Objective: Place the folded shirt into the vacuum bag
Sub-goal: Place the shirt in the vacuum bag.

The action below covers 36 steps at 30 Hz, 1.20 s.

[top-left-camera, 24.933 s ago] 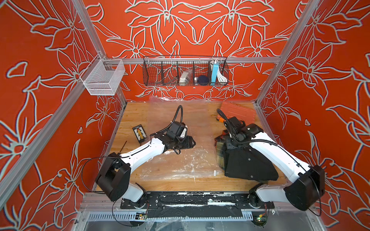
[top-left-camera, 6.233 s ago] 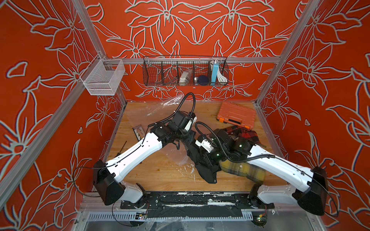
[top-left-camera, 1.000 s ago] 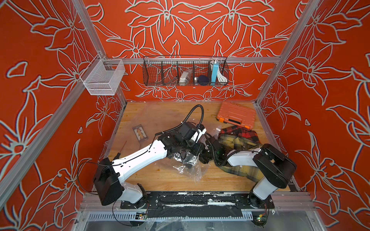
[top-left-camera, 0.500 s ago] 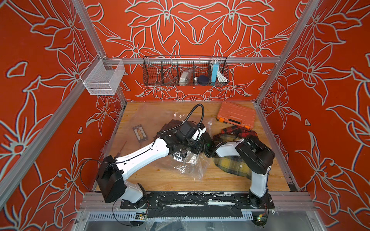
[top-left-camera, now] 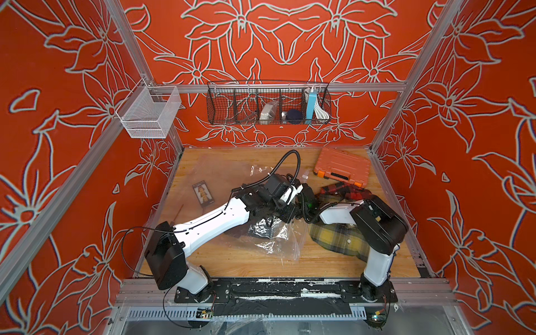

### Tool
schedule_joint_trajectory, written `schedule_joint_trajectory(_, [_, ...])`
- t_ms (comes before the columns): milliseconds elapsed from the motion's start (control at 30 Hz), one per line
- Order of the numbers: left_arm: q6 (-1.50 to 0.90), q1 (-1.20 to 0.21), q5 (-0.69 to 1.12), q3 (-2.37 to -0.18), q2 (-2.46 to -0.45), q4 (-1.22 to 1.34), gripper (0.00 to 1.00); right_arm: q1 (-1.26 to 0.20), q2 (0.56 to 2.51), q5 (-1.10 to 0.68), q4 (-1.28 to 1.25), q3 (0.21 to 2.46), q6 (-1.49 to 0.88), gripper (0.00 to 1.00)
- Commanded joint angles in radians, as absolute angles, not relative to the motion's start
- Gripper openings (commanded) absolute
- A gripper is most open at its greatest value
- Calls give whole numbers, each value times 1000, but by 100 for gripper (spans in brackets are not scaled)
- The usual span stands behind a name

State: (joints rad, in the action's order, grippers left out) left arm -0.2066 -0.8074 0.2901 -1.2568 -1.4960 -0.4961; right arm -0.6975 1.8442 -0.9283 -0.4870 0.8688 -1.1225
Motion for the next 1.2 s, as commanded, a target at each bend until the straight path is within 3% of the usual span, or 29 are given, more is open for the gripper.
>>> schedule_joint_trajectory(0, [-215, -818, 338, -1279, -1508, -460, 0, -738, 1879, -948, -524, 897, -1108, 0])
schedule_joint_trajectory(267, [-185, -821, 314, -1337, -1513, -535, 0, -811, 2051, -735, -847, 927, -1318, 0])
schedule_joint_trajectory(800, [-247, -828, 494, -1409, -1575, -505, 0, -869, 2271, -778, -882, 1198, -1301, 0])
schedule_joint_trajectory(1167, [-265, -861, 540, -1500, -1656, -483, 0, -822, 2110, -635, -974, 944, -1289, 0])
